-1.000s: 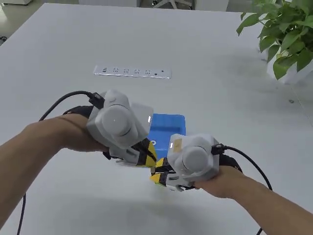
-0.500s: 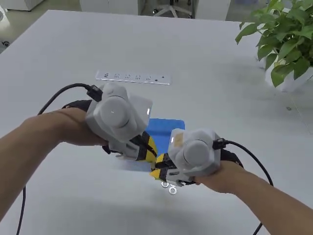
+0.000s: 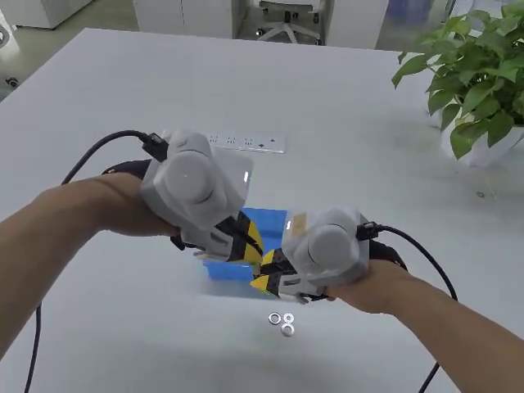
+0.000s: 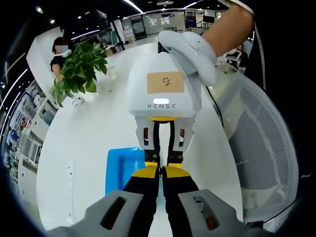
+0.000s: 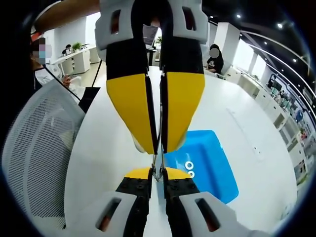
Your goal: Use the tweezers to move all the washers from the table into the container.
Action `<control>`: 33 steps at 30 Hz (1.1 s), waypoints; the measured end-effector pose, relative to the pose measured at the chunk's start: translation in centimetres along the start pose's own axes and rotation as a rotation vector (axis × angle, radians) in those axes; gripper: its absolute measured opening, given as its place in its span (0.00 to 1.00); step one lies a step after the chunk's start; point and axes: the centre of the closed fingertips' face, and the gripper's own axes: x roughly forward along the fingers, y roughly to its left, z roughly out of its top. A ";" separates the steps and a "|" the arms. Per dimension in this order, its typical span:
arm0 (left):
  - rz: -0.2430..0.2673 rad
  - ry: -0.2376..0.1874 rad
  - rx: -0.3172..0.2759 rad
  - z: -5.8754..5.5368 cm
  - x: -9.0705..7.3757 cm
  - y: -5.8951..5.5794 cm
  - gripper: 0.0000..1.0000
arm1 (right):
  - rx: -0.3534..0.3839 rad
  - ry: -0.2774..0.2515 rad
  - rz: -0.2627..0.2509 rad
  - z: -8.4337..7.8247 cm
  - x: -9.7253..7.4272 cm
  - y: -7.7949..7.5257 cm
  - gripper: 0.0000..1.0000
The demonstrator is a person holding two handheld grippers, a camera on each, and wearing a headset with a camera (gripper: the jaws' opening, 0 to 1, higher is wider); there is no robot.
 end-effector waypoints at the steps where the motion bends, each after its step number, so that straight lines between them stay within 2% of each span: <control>1: 0.003 0.000 0.001 0.0 0.0 0.2 0.06 | -0.004 0.001 -0.002 0.1 0.0 -0.2 0.10; 13: 0.019 -0.006 0.004 -0.1 0.1 2.4 0.06 | -0.010 0.000 -0.016 0.1 0.2 -2.6 0.11; 21: 0.024 -0.004 0.007 -0.7 0.8 3.8 0.06 | -0.004 0.001 -0.021 -0.6 0.6 -3.9 0.11; 33: 0.015 0.007 0.008 -1.6 2.2 5.1 0.06 | 0.014 0.006 -0.014 -2.1 1.7 -5.3 0.11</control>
